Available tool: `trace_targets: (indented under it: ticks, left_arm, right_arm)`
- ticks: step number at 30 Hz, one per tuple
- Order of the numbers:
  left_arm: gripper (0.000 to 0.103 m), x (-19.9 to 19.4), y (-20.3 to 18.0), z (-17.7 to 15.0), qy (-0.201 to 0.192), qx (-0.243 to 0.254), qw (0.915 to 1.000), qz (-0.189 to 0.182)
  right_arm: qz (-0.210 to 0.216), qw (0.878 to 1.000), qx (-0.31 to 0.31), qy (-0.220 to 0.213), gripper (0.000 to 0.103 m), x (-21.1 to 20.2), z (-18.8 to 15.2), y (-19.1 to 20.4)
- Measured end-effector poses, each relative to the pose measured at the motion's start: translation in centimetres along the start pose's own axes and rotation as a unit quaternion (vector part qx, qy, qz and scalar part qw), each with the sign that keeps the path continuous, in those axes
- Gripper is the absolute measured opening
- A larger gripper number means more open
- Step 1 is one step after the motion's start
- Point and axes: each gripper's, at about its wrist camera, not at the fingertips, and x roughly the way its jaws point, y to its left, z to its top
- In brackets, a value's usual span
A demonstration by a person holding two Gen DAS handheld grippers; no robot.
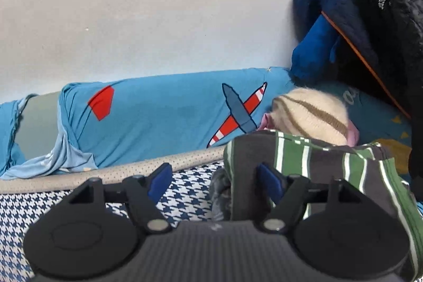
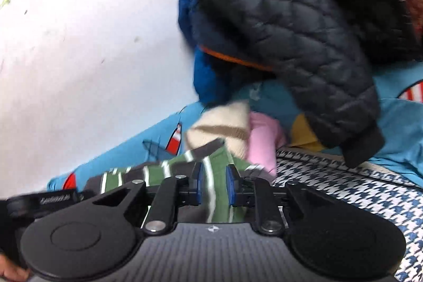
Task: Fold clothes
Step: 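Lift the striped bundle with both grippers and carry it toward the clothes stack, then lower the striped bundle onto the clothes stack and open both grippers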
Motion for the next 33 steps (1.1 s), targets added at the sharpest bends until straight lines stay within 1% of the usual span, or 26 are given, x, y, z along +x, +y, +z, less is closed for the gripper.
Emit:
trace_targets:
  ticks: [3, 6, 7, 8, 10, 12, 14, 19, 22, 24, 27, 29, 33]
  left_arm:
    - [0.072, 0.5, -0.4, -0.1, 0.001, 0.001, 1.0, -0.001]
    - [0.077, 1.4, -0.4, -0.3, 0.005, -0.002, 1.0, 0.0]
    - [0.079, 1.7, -0.3, -0.4, 0.006, -0.004, 1.0, 0.0]
    - [0.082, 2.0, -0.3, -0.5, 0.008, -0.006, 0.9999, 0.0]
    - [0.082, 2.6, -0.2, -0.7, 0.015, -0.012, 0.9998, 0.0]
    - [0.083, 3.3, 0.0, -1.2, 0.021, -0.022, 0.9995, 0.002]
    - [0.083, 3.7, 0.0, -1.7, 0.022, -0.022, 0.9995, 0.006]
    - [0.083, 3.7, 0.1, -1.5, 0.029, -0.018, 0.9994, 0.007]
    - [0.083, 2.7, 0.5, -0.8, 0.032, -0.018, 0.9993, 0.004]
    - [0.083, 1.5, 0.7, -0.4, 0.032, -0.016, 0.9994, 0.002]
    - [0.084, -0.6, 1.1, -0.5, 0.028, -0.016, 0.9995, 0.003]
    - [0.084, -2.1, 1.4, -1.1, 0.031, -0.02, 0.9993, 0.002]
    - [0.085, -4.5, 1.9, -2.8, 0.039, -0.033, 0.9987, -0.005]
  right_arm:
    - [-0.014, 1.0, -0.002, 0.021, 0.019, 1.2, -0.8, 0.2]
    - [-0.023, 0.999, -0.002, 0.032, 0.018, 2.0, -1.5, 0.0]
    - [-0.026, 0.999, -0.002, 0.035, 0.017, 2.3, -1.7, -0.1]
    - [-0.031, 0.999, 0.0, 0.039, 0.015, 2.6, -1.8, -0.3]
    - [-0.039, 0.998, 0.008, 0.045, 0.009, 3.2, -2.1, -0.8]
    - [-0.041, 0.998, 0.022, 0.05, 0.006, 3.8, -2.2, -1.3]
    - [-0.041, 0.997, 0.034, 0.053, 0.006, 4.2, -2.3, -1.7]
    - [-0.054, 0.997, 0.015, 0.055, 0.006, 4.5, -2.4, -1.2]
    - [-0.053, 0.997, 0.022, 0.049, 0.007, 3.8, -1.7, -1.1]
    - [-0.052, 0.998, 0.016, 0.043, 0.01, 3.1, -1.2, -0.7]
    - [-0.032, 0.999, 0.002, 0.031, 0.01, 1.6, -0.6, -0.1]
    - [-0.024, 0.999, -0.008, 0.034, 0.01, 0.8, -0.6, 0.1]
    - [-0.018, 0.999, -0.001, 0.051, 0.011, -1.1, -0.8, -0.1]
